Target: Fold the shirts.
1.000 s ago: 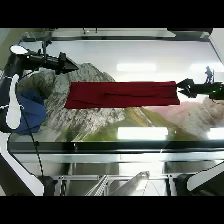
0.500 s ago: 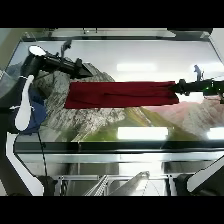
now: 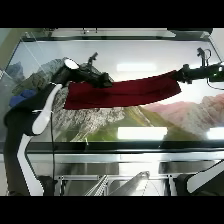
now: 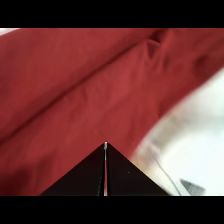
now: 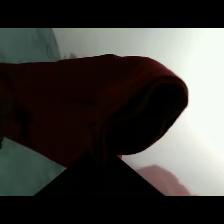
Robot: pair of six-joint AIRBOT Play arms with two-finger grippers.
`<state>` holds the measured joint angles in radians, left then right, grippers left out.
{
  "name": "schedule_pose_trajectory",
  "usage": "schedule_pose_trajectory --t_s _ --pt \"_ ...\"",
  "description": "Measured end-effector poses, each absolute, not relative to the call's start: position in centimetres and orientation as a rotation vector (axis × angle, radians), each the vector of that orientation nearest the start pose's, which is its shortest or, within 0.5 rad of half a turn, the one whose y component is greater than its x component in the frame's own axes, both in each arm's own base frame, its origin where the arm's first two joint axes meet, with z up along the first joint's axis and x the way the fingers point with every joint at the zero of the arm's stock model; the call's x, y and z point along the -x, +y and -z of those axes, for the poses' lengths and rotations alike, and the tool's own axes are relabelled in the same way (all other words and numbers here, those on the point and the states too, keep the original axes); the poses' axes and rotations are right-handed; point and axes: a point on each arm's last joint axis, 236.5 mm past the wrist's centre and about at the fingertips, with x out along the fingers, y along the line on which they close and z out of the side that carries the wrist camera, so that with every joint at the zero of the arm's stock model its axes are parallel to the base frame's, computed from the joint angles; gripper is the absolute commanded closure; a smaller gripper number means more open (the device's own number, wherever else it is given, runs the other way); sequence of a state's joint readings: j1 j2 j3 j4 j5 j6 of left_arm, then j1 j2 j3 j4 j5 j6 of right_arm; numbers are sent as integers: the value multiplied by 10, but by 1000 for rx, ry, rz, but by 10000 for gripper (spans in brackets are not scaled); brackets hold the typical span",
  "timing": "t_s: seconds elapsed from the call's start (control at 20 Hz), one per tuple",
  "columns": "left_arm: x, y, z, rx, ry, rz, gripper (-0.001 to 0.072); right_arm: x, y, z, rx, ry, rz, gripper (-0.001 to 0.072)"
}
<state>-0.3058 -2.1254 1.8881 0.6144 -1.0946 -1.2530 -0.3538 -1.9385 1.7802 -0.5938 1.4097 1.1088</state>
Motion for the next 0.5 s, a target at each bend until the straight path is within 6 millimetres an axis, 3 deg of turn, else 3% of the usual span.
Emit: schedule_pose_trajectory --t_s 0.1,0.25,0.35,0.5 --pt "-500 -357 72 488 1224 813 712 -520 33 -41 -677 1076 -650 697" --pt "-504 -370 93 422 1234 729 712 -510 71 -80 -657 1059 -720 697" --pt "-507 -374 96 353 1226 686 711 -503 97 -101 -645 1054 -763 696" --pt "-507 -375 99 304 1230 651 709 -494 130 -115 -636 1065 -807 696"
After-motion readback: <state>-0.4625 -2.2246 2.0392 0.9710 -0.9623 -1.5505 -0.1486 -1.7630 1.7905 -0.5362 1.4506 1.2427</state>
